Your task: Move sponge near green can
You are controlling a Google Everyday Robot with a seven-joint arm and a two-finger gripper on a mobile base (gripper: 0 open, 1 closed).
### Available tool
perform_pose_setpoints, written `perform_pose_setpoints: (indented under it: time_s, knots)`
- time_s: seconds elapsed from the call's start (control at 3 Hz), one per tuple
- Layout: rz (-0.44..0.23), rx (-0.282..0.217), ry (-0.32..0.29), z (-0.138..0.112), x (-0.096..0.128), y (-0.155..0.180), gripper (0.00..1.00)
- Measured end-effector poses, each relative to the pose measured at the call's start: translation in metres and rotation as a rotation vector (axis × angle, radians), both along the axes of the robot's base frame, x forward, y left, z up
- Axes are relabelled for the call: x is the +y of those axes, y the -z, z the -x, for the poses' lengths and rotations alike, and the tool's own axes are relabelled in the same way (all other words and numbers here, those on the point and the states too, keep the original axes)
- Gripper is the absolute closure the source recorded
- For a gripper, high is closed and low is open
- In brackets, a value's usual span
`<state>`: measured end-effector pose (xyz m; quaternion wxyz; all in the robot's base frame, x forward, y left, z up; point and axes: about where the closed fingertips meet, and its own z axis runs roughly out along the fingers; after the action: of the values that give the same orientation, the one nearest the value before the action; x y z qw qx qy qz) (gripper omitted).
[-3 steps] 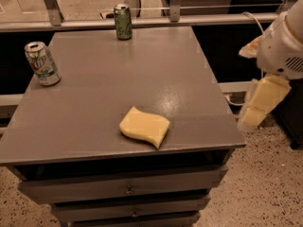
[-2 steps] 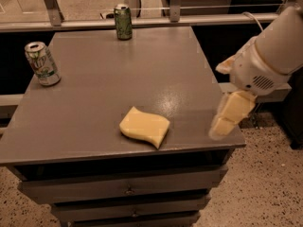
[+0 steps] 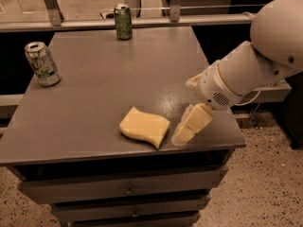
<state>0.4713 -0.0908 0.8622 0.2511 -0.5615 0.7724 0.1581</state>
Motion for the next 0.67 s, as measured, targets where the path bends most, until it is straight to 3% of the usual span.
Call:
perform_pose_setpoints:
  time_s: [0.67]
  knots:
    - [-0.104,0.019,-0.01,-0.007,0.057,0.029,0.03]
